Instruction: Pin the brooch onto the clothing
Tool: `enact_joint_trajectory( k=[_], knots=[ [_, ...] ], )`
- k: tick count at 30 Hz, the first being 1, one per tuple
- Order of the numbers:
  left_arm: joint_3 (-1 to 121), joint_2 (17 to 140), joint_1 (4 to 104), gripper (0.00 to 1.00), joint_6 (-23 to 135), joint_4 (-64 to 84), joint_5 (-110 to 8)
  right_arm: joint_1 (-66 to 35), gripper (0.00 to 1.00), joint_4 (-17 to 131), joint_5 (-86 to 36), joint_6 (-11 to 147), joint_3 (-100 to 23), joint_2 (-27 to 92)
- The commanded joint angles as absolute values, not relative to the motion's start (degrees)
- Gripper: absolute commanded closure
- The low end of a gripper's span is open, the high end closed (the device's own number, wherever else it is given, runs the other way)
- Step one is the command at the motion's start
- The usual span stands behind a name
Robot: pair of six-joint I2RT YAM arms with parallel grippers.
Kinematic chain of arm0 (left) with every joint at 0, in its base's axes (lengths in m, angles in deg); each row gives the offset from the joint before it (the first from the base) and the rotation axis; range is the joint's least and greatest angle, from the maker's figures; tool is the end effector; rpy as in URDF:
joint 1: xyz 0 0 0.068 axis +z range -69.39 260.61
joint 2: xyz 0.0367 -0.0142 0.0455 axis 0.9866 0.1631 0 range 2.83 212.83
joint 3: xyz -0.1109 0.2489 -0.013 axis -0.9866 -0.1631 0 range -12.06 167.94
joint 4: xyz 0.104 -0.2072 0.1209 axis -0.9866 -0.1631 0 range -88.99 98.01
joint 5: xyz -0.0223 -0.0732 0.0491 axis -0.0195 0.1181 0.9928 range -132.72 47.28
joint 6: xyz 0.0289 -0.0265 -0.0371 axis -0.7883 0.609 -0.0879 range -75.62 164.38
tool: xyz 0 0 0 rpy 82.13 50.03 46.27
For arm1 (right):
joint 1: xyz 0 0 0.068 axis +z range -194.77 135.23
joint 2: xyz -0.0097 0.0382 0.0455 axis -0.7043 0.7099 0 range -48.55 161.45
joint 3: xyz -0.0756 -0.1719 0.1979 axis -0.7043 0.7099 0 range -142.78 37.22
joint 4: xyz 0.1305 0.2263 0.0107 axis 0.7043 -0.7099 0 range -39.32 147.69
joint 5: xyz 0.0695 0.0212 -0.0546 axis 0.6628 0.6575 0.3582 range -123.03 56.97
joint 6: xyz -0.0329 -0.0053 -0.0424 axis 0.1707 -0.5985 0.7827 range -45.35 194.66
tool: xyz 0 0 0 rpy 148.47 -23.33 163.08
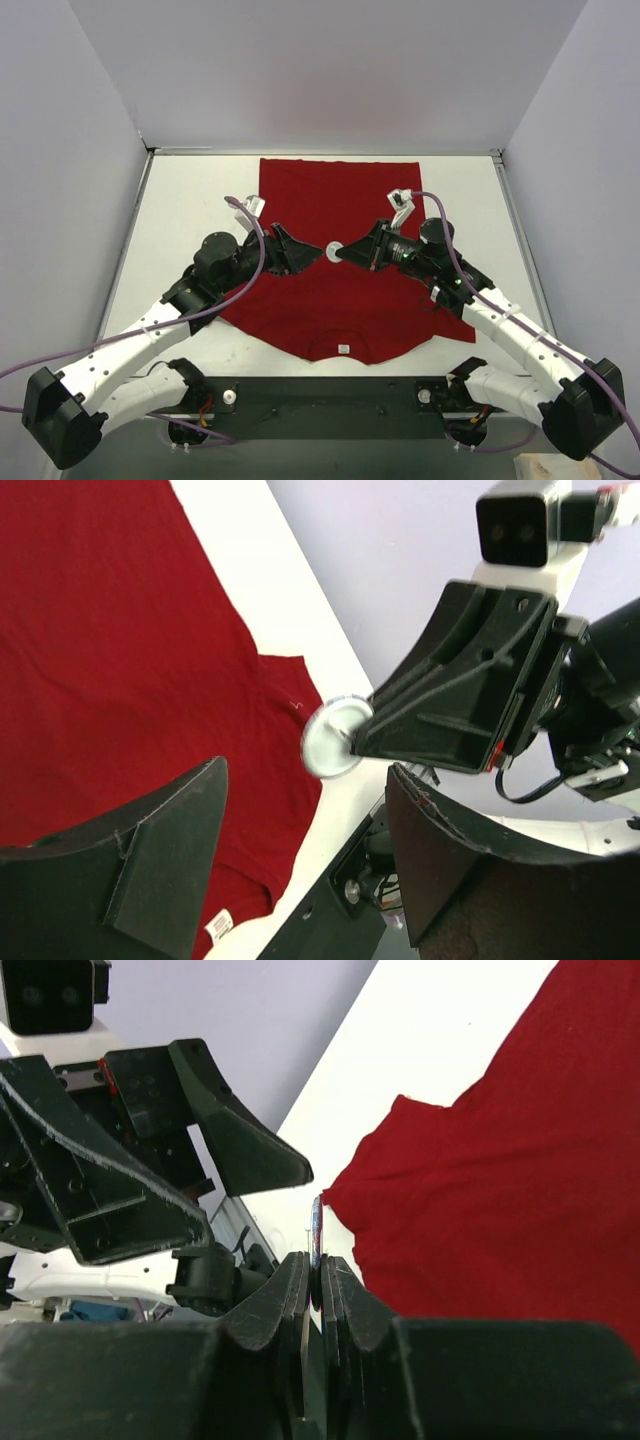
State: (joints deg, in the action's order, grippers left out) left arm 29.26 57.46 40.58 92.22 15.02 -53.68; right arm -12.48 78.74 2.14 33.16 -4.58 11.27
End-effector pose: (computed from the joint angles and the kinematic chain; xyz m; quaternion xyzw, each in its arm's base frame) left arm 0.1700 -0.1517 0.3187 0.0131 0.7442 -0.5120 0.4288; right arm 0.1935 0.1466 0.3284 -0.1659 0.6714 0.5815 0.4284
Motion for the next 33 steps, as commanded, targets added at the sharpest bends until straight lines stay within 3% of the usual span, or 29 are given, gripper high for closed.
enact_joint_trajectory(
  k=[1, 10, 17, 33],
  knots=[
    [28.55, 60.04, 40.27, 0.27, 92.72, 26.53, -55.29, -12.43, 1.0, 85.89, -0.69, 33.43, -1.45, 5.95],
    [25.91, 60.13, 40.27, 0.33, 94.48, 32.98, -57.05, -12.6, 1.0, 86.25, -0.08, 32.73, -1.36, 4.8],
    [25.03, 60.4, 40.27, 0.35, 95.71, 35.6, -58.54, -12.69, 1.0, 96.17, 1.59, 28.17, 2.32, 4.54],
    [25.12, 67.08, 40.36, 0.52, 97.82, 42.9, -62.85, -13.57, 1.0, 98.73, 3.17, 26.49, 2.51, 4.19]
  ],
)
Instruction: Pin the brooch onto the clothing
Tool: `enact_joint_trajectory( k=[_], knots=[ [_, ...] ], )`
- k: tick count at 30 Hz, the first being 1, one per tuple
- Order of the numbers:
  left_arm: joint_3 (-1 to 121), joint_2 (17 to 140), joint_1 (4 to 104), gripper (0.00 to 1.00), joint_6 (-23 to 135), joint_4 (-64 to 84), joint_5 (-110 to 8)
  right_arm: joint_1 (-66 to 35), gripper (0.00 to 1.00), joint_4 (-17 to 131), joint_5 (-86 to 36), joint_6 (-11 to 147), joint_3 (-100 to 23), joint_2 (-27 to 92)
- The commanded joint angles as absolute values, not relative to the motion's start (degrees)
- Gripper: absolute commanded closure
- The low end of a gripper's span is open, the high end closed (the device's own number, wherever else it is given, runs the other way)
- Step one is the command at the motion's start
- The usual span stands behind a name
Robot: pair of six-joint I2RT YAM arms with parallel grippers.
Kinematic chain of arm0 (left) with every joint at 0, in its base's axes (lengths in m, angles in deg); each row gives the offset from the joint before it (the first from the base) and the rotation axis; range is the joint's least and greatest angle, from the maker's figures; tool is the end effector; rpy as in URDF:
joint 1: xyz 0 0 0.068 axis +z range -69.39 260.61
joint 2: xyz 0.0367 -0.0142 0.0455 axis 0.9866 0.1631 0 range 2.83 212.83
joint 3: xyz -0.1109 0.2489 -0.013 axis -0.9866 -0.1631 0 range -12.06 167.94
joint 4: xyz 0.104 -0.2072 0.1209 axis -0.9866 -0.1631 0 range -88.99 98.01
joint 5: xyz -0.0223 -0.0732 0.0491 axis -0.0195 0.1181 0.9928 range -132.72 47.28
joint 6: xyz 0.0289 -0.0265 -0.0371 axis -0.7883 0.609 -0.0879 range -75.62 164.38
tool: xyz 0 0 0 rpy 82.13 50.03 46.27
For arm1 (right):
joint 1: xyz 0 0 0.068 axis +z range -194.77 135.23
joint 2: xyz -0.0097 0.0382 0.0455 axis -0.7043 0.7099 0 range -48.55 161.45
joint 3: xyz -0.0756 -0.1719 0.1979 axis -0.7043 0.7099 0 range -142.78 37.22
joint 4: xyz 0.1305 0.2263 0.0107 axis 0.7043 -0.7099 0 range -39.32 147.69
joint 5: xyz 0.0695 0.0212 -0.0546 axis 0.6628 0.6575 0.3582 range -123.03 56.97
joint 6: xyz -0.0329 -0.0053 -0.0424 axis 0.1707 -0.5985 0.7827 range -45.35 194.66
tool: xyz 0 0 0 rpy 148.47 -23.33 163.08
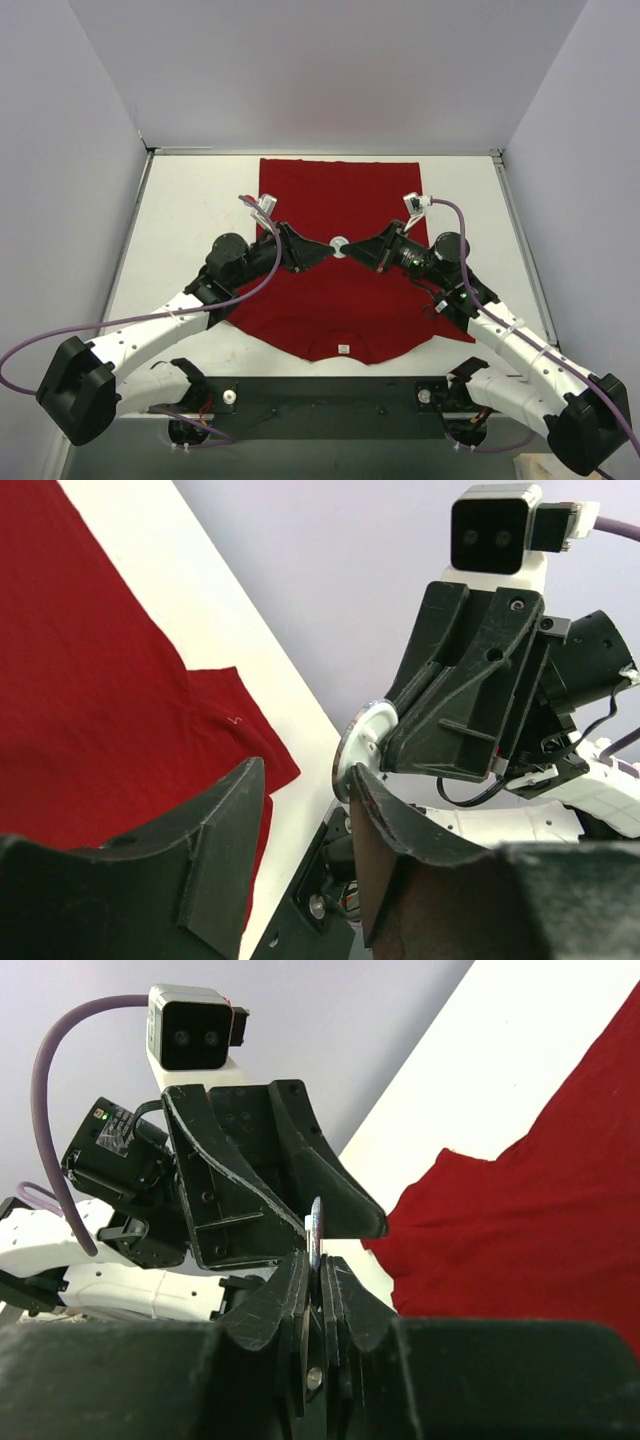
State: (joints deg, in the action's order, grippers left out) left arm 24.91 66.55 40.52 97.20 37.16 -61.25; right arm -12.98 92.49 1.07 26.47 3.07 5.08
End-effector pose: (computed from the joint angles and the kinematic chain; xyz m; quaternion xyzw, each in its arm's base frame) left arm 0.1890 -0.1740 0.2980 0.0397 0.6919 -0.5931 0.4099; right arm 0.1716 0.1299 0.3283 -0.1481 0.6071 0.6248 0.4681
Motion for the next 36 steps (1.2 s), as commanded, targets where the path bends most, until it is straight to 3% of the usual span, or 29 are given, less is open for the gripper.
enact_joint_trajectory(
  k=[1, 9, 13, 19, 21, 22, 25, 29, 36],
  knots=[
    [25.03, 67.17, 40.36, 0.53, 97.82, 43.17, -62.76, -13.66, 1.0, 98.99, 3.35, 26.4, 2.51, 4.28],
    [24.41, 69.01, 40.27, 0.7, 100.1, 51.25, -66.1, -13.74, 1.0, 101.19, 4.41, 25.35, 2.59, 6.12],
    [24.59, 69.28, 40.18, 1.0, 100.1, 51.43, -66.54, -13.75, 1.0, 101.72, 4.49, 25.17, 2.59, 6.56],
    [24.5, 67.78, 40.18, 1.0, 98.61, 50.2, -66.28, -13.74, 1.0, 101.72, 4.58, 24.91, 2.33, 7.18],
    [24.07, 66.64, 40.19, 1.0, 98.26, 50.02, -65.32, -13.83, 0.84, 101.46, 4.41, 24.65, 2.33, 7.44],
    [23.81, 66.29, 40.18, 1.0, 98.0, 49.94, -64.88, -14.27, 0.66, 101.37, 4.23, 24.12, 2.33, 7.35],
    [23.1, 64.27, 40.1, 1.0, 96.68, 48.71, -63.03, -15.41, 0.41, 102.15, 3.88, 22.98, 3.56, 6.74],
    [23.63, 62.42, 40.01, 1.0, 94.92, 45.2, -61.97, -16.47, 0.28, 102.95, 2.83, 22.36, 4.79, 4.63],
    [23.98, 63.03, 39.66, 1.0, 94.57, 45.54, -61.88, -16.47, 0.31, 107.51, 5.1, 19.73, 5.05, 6.73]
  ],
)
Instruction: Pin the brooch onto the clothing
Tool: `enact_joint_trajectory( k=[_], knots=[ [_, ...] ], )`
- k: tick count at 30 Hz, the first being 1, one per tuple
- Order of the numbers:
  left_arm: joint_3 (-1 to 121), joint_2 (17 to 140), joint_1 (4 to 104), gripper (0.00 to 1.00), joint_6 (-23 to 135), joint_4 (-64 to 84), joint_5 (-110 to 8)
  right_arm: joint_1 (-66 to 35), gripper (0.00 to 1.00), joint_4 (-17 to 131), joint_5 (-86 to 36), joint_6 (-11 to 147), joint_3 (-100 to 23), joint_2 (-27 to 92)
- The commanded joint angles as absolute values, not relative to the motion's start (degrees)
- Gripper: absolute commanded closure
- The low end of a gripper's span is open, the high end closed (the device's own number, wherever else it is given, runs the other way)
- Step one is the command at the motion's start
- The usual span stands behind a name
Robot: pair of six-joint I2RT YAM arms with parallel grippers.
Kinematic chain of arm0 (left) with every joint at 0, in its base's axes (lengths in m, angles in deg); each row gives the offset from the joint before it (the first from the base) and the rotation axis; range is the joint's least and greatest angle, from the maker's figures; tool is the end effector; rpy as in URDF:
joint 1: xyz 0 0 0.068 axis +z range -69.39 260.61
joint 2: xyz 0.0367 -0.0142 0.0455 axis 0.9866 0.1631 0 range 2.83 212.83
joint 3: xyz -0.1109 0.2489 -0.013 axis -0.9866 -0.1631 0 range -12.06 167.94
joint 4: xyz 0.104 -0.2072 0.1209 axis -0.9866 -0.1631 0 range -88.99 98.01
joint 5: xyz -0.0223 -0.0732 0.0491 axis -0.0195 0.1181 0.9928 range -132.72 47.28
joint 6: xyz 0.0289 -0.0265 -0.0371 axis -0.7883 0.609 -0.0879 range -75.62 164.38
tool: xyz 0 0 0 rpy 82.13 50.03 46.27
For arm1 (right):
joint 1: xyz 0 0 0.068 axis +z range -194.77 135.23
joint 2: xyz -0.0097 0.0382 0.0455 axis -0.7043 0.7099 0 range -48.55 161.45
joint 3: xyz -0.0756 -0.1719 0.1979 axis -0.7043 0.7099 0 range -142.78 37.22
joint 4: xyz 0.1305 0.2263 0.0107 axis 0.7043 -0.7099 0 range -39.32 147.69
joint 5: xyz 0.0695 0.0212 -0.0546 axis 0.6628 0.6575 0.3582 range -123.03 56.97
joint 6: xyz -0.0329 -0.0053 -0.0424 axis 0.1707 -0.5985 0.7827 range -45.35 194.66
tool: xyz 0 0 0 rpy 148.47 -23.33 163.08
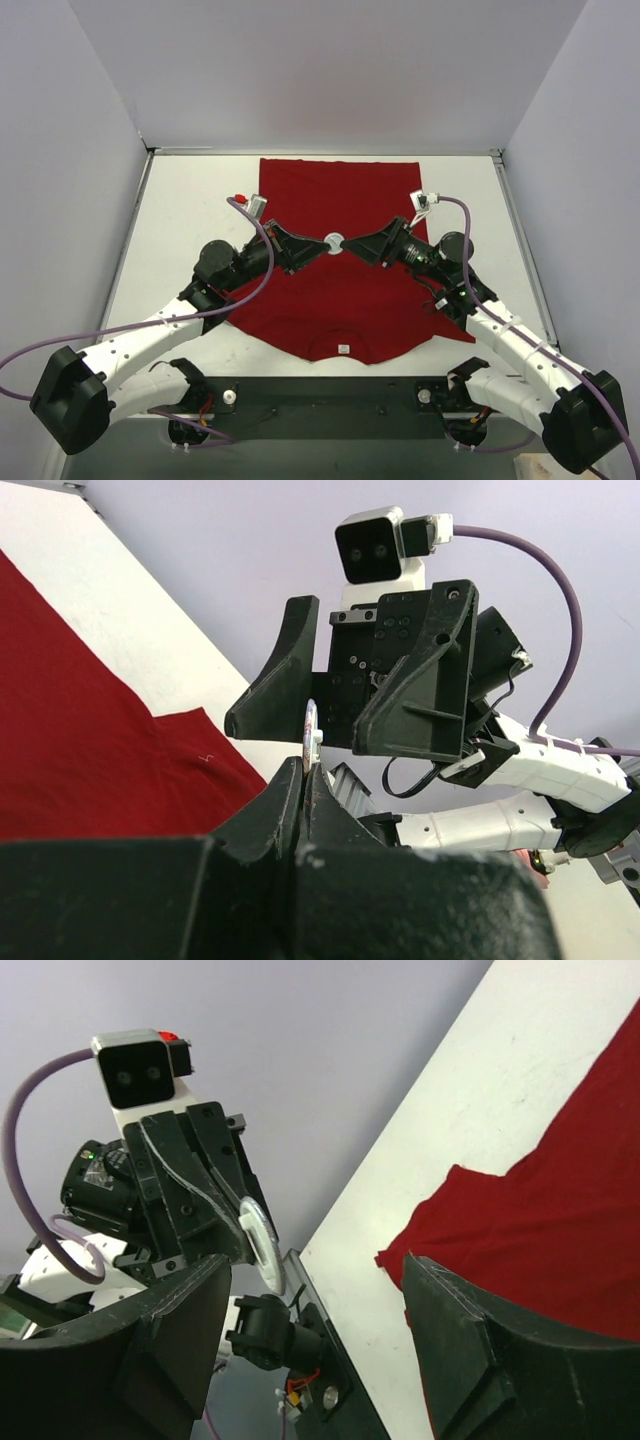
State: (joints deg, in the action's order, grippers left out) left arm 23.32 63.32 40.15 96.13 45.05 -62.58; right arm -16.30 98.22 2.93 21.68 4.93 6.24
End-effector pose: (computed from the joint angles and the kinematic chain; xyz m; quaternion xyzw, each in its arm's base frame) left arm 0.1766 -0.1666 0.3158 0.0723 0.6306 -0.6266 0.4522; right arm 0.1790 0.1209 0.3227 -0.1256 0.5991 0.6396 0.4650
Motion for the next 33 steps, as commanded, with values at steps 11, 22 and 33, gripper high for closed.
enact_joint_trajectory(
  k=[11, 22, 33],
  knots=[
    [24.24, 63.39, 39.31, 1.0, 94.39, 45.54, -61.18, -16.03, 0.58, 115.34, 9.41, 15.42, 4.53, 13.15],
    [23.8, 62.95, 39.31, 1.0, 94.3, 45.63, -60.3, -15.59, 0.9, 117.45, 10.91, 14.71, 4.27, 14.82],
    [25.03, 63.56, 38.17, 1.0, 94.13, 45.72, -60.83, -12.87, 1.0, 105.96, 9.51, 22.52, 1.19, 14.74]
  ],
)
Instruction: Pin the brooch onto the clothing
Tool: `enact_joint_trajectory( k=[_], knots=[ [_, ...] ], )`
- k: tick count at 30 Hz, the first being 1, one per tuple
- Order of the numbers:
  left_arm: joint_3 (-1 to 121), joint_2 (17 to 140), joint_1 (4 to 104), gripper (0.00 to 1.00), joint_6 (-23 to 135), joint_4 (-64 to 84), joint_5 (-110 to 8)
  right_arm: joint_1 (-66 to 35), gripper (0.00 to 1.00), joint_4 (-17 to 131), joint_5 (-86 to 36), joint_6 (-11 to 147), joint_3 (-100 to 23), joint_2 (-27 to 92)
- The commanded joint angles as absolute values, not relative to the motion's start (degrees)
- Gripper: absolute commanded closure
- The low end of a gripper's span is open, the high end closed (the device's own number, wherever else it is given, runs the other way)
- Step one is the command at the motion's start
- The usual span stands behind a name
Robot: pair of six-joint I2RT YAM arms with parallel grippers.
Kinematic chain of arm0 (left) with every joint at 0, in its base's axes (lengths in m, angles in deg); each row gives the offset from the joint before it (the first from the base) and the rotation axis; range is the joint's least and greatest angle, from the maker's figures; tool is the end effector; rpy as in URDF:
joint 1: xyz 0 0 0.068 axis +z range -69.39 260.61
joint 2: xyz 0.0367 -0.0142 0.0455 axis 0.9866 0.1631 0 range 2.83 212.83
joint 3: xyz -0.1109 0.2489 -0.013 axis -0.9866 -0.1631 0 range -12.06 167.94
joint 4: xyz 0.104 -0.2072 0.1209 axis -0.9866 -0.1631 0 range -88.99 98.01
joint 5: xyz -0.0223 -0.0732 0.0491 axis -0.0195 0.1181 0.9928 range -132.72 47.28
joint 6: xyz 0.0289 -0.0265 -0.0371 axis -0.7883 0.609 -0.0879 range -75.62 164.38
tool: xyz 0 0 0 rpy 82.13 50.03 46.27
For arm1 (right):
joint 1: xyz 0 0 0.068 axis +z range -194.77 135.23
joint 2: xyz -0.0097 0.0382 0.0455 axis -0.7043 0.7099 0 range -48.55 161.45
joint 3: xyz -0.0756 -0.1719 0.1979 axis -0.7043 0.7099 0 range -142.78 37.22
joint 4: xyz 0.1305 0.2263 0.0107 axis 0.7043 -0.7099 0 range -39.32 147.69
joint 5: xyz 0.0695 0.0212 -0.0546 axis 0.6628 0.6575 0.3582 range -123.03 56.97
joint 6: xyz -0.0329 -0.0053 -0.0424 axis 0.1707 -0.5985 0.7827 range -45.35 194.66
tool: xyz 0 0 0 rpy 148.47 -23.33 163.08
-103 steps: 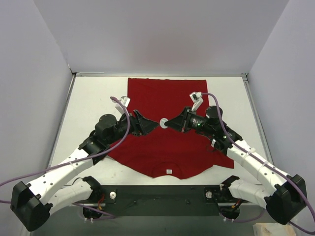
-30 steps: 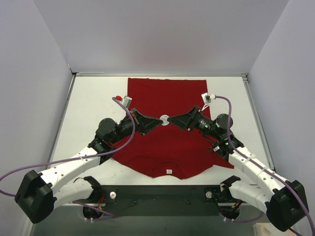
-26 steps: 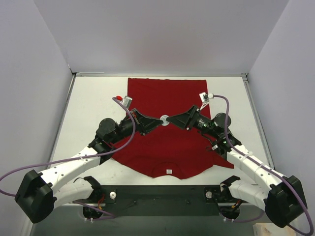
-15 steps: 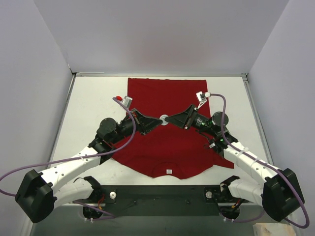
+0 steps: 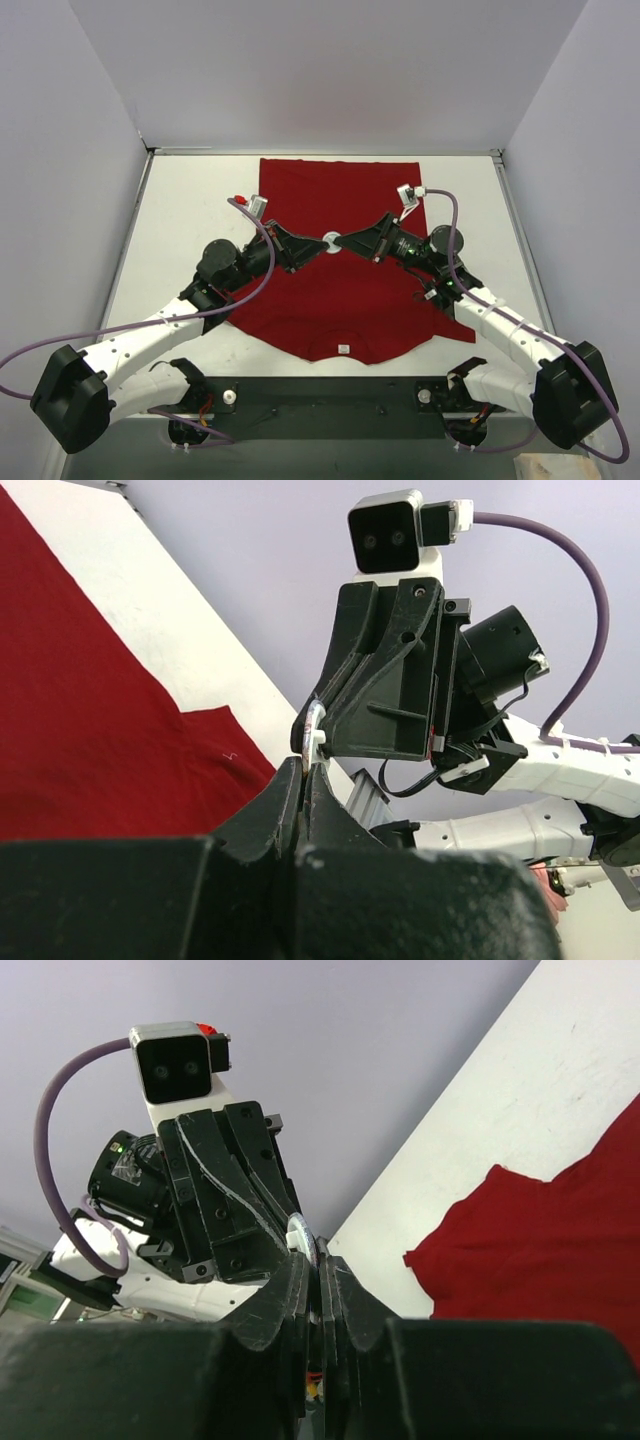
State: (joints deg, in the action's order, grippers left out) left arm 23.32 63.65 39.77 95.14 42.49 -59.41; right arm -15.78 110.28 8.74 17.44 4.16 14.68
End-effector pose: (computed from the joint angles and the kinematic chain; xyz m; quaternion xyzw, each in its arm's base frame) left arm 0.1787 -0.1681 0.3099 0.0544 0.6495 -0.6052 0.4571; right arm 0.1950 0.1352 0.3163 -0.1607 0.5761 0.6754 0.4315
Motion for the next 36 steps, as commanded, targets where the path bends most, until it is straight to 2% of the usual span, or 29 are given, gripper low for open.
enact_joint_trajectory(
  k=[1, 6, 11, 13, 14, 19, 22, 25, 31, 36],
  knots=[
    [25.47, 63.91, 37.99, 1.0, 93.95, 45.72, -60.83, -12.61, 1.0, 104.37, 9.16, 23.75, 0.67, 14.65],
    [26.44, 64.18, 36.93, 1.0, 92.99, 44.75, -60.57, -10.32, 1.0, 92.26, 5.55, 30.7, -2.76, 13.86],
    [26.88, 63.48, 36.49, 1.0, 92.11, 43.78, -59.95, -9.09, 0.98, 87.83, 4.05, 34.31, -4.35, 13.86],
    [26.53, 62.69, 36.58, 1.0, 92.02, 43.35, -58.99, -9.17, 0.91, 88.71, 4.58, 34.31, -4.17, 13.68],
    [26.44, 62.42, 36.58, 1.0, 91.84, 43.26, -58.63, -9.17, 0.79, 88.97, 5.1, 34.4, -4.09, 13.51],
    [26.17, 61.1, 36.49, 1.0, 90.61, 40.89, -56.88, -9.35, 0.42, 92.75, 4.76, 33.96, -1.55, 10.0],
    [26.35, 60.66, 36.49, 1.0, 89.56, 39.31, -56.09, -9.53, 0.29, 93.81, 2.39, 33.87, 0.21, 5.17],
    [26.7, 60.49, 36.49, 1.0, 88.42, 37.28, -55.2, -9.79, 0.21, 93.81, -0.42, 34.31, 1.45, 0.87],
    [26.97, 60.66, 36.58, 1.0, 87.71, 35.96, -54.24, -10.49, 0.11, 92.05, -5.87, 35.02, 3.91, -5.21],
    [27.32, 61.36, 36.4, 1.0, 87.62, 35.79, -54.32, -10.76, 0.09, 91.08, -5.88, 35.28, 3.65, -5.04]
  ],
)
